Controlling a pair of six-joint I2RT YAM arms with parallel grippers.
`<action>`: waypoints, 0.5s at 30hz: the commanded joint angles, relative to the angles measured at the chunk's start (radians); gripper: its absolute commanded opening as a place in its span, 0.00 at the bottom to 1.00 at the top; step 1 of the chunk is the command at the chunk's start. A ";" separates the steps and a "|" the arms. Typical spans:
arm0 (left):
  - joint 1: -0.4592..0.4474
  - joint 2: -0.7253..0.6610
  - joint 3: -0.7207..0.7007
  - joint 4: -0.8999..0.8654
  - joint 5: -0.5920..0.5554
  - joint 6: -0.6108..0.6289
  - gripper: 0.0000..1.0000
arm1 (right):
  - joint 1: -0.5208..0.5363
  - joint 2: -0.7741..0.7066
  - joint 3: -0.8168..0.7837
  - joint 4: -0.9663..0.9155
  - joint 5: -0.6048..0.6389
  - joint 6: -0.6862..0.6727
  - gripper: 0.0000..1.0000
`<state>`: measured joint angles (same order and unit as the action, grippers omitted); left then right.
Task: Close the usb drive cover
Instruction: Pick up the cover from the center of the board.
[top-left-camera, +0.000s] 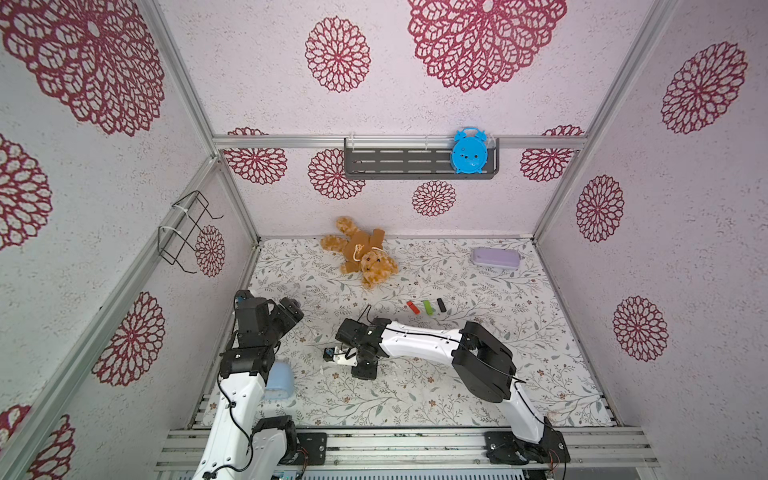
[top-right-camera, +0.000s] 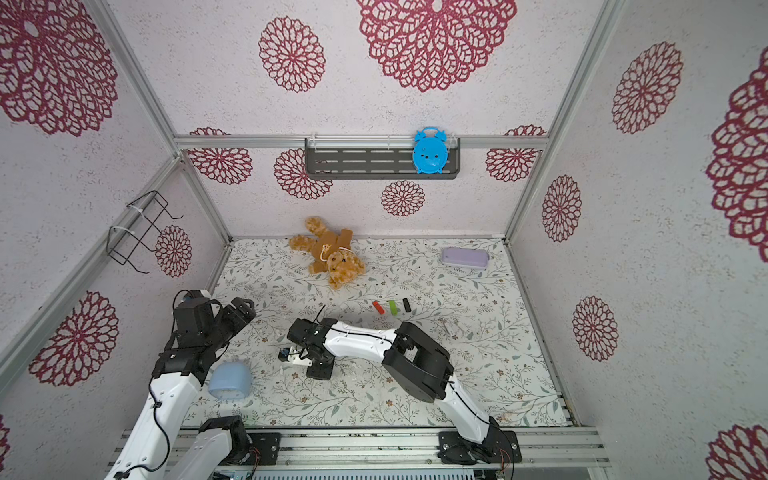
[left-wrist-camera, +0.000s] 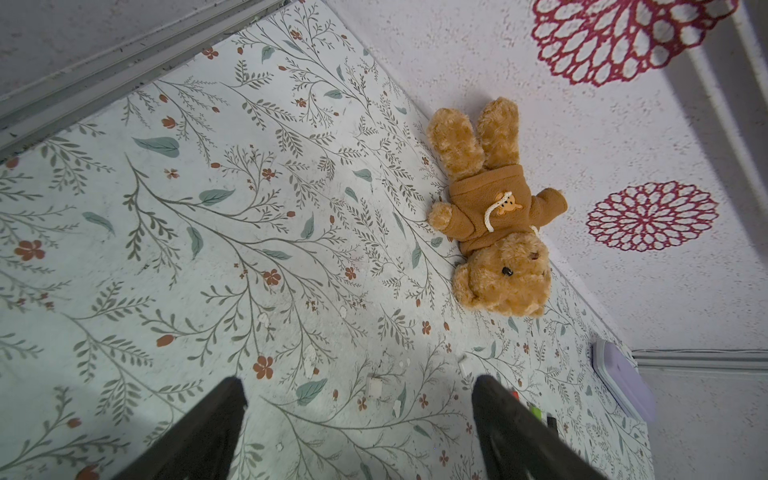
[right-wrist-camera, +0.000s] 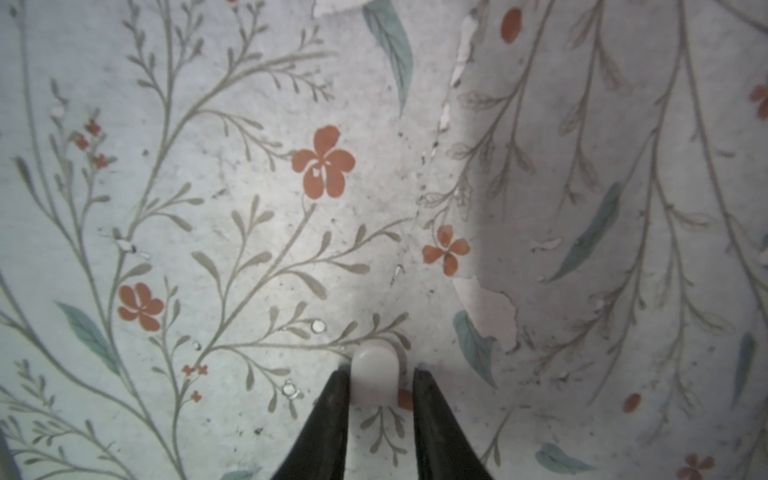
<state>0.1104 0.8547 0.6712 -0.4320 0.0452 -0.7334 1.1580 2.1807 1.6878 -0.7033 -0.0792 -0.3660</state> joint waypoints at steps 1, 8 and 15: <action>0.011 -0.008 -0.010 0.007 0.013 0.015 0.89 | 0.006 0.017 -0.003 -0.017 0.018 -0.002 0.27; 0.011 -0.002 -0.010 0.013 0.029 0.022 0.89 | 0.011 0.009 -0.027 -0.002 0.027 0.003 0.24; 0.011 0.020 -0.007 0.038 0.094 0.028 0.89 | -0.011 -0.094 -0.102 0.098 0.042 0.048 0.21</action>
<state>0.1104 0.8673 0.6712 -0.4263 0.0959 -0.7250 1.1568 2.1506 1.6295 -0.6331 -0.0708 -0.3546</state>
